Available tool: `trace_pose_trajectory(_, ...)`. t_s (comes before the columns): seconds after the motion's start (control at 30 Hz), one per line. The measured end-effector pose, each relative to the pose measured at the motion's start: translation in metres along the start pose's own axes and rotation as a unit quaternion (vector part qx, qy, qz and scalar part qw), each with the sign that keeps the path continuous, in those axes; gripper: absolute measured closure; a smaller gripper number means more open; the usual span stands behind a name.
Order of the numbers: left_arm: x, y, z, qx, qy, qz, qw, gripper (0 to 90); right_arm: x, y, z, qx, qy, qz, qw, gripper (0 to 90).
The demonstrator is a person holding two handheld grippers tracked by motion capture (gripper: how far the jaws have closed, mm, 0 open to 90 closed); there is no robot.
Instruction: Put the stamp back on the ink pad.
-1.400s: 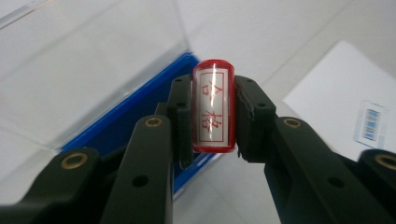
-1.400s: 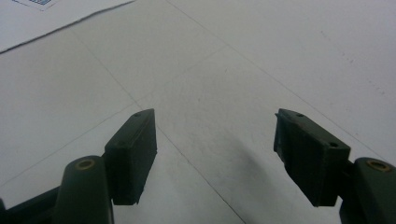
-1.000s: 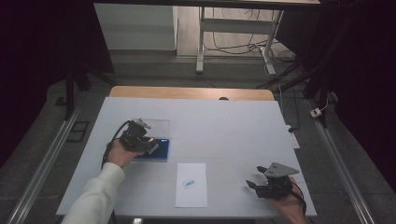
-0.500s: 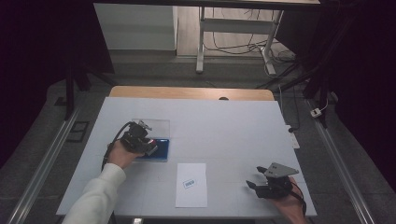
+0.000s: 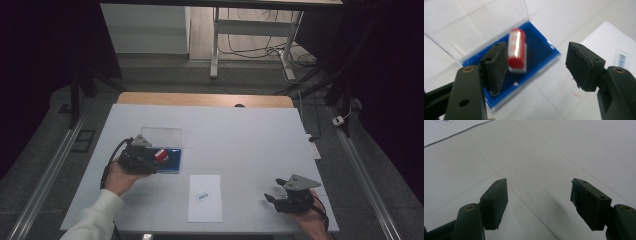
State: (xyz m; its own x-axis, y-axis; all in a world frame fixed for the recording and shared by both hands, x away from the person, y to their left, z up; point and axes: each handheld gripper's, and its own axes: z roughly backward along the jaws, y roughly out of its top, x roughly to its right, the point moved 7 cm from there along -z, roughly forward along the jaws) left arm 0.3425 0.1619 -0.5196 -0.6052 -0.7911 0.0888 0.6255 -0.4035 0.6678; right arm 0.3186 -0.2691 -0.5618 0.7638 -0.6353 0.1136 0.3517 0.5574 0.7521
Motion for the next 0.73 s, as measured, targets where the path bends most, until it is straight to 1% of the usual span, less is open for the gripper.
trace_pose_trajectory(0.1, 0.007, -0.013, 0.009, 0.017, -0.003, -0.004, 0.9999, 34.2, 0.000, 0.000, 0.000, -0.002, 0.000, 0.001, 1.0000, 29.5)
trace_pose_trajectory(0.17, 0.011, -0.022, 0.014, 0.028, 0.002, -0.009, 0.9996, 34.2, 0.000, 0.000, 0.000, -0.002, 0.000, 0.000, 1.0000, 29.5)
trace_pose_trajectory(0.23, 0.016, -0.031, 0.018, 0.036, 0.005, -0.018, 0.9992, 34.2, 0.000, 0.001, 0.000, -0.001, -0.001, 0.001, 1.0000, 29.5)
trace_pose_trajectory(0.33, 0.024, -0.045, 0.021, 0.046, 0.005, -0.023, 0.9987, 34.0, 0.001, 0.000, 0.001, 0.000, -0.003, -0.001, 1.0000, 29.5)
trace_pose_trajectory(0.47, 0.030, -0.058, 0.021, 0.048, -0.004, -0.024, 0.9985, 33.8, 0.003, 0.001, 0.003, 0.004, -0.006, -0.003, 1.0000, 29.4)
trace_pose_trajectory(0.53, 0.032, -0.062, 0.020, 0.045, -0.002, -0.025, 0.9987, 33.7, 0.003, 0.002, 0.004, 0.008, -0.006, -0.003, 0.9999, 29.5)
trace_pose_trajectory(0.57, 0.032, -0.064, 0.019, 0.043, -0.001, -0.027, 0.9987, 33.7, 0.003, 0.002, 0.005, 0.009, -0.007, -0.001, 0.9999, 29.5)
trace_pose_trajectory(0.73, 0.032, -0.067, 0.019, 0.045, -0.007, -0.022, 0.9987, 33.6, 0.003, 0.003, 0.006, 0.012, -0.010, -0.002, 0.9999, 29.6)
